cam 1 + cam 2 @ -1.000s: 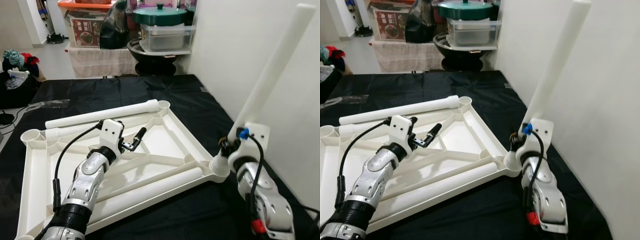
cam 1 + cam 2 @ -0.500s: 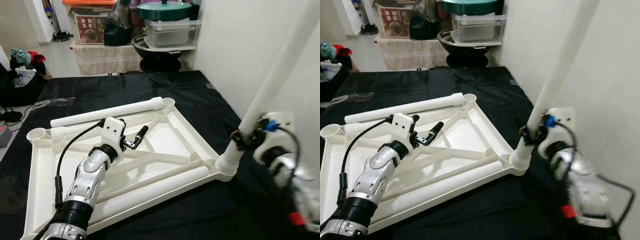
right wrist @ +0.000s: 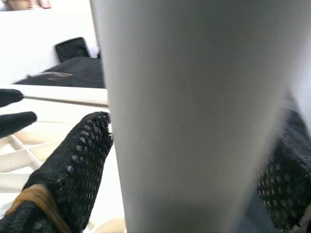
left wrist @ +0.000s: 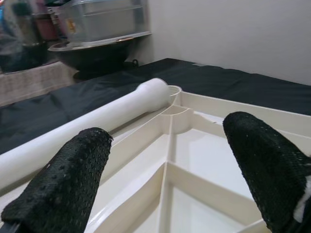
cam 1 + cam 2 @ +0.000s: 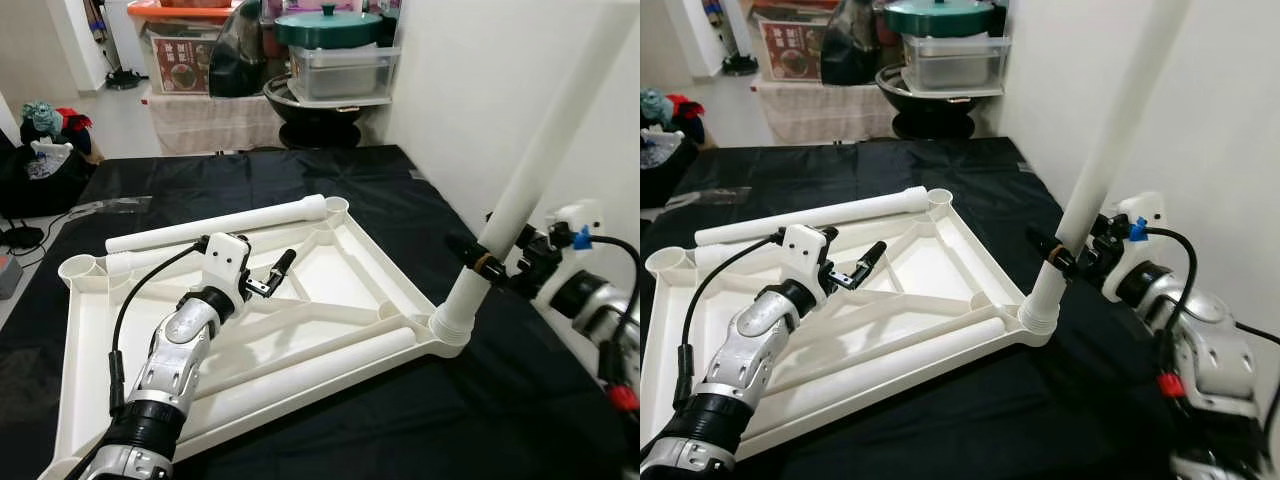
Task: Building children table
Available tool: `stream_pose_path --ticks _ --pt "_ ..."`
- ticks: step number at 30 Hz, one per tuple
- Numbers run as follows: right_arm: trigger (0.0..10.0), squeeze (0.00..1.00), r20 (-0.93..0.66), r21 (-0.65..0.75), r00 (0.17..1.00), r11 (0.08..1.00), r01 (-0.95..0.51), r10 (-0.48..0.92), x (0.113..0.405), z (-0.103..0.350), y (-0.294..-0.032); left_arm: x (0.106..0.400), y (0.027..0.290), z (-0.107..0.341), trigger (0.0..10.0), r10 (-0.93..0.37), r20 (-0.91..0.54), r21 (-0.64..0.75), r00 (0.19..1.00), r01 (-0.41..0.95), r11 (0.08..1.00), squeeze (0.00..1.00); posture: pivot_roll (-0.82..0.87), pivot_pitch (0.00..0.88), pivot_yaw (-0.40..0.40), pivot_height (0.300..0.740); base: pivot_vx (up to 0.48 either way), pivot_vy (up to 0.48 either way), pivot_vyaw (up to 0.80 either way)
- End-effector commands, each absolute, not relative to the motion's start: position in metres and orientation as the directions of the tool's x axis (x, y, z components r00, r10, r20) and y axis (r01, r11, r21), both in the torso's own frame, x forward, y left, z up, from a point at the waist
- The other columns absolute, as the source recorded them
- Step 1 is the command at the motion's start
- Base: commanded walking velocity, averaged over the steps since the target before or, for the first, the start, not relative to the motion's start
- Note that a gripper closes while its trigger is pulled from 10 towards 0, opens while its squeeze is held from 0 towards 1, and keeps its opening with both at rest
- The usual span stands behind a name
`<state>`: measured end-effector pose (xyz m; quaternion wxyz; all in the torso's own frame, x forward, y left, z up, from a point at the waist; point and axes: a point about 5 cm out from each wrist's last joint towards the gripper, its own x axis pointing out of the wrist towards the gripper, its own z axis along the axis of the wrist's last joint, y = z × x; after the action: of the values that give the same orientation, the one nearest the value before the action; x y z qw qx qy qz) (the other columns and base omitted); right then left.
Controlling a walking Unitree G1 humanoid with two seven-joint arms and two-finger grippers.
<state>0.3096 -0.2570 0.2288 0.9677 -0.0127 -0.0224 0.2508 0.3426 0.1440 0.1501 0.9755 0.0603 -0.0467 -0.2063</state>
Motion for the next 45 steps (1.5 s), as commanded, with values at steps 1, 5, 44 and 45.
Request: stream_pose_path --ticks 1,5,44,45 --pt "9.4 0.0 0.027 -0.035 0.864 0.865 -0.501 0.502 0.313 0.227 -0.255 0.34 0.148 0.149 10.0 -0.398 0.065 0.147 0.915 0.386 0.911 0.0 0.04 0.0 -0.079 0.74 0.0 0.0 0.0" --pt "10.0 0.0 0.031 -0.02 0.862 0.863 -0.505 0.505 0.319 0.225 -0.252 0.34 0.149 0.148 10.0 -0.395 0.062 0.148 0.917 0.383 0.912 0.0 0.04 0.0 -0.081 0.74 0.0 0.0 0.0" --pt "10.0 1.0 -0.079 0.239 0.982 0.953 0.185 -0.171 0.308 0.17 -0.169 0.343 0.149 0.148 10.0 -0.399 0.05 0.161 0.916 0.387 0.908 0.0 0.03 0.0 -0.069 0.74 0.0 0.0 0.0" --pt "10.0 1.0 -0.079 0.239 0.982 0.953 0.185 -0.171 0.308 0.17 -0.169 0.343 0.149 0.148 10.0 -0.399 0.05 0.161 0.916 0.387 0.908 0.0 0.03 0.0 -0.069 0.74 0.0 0.0 0.0"
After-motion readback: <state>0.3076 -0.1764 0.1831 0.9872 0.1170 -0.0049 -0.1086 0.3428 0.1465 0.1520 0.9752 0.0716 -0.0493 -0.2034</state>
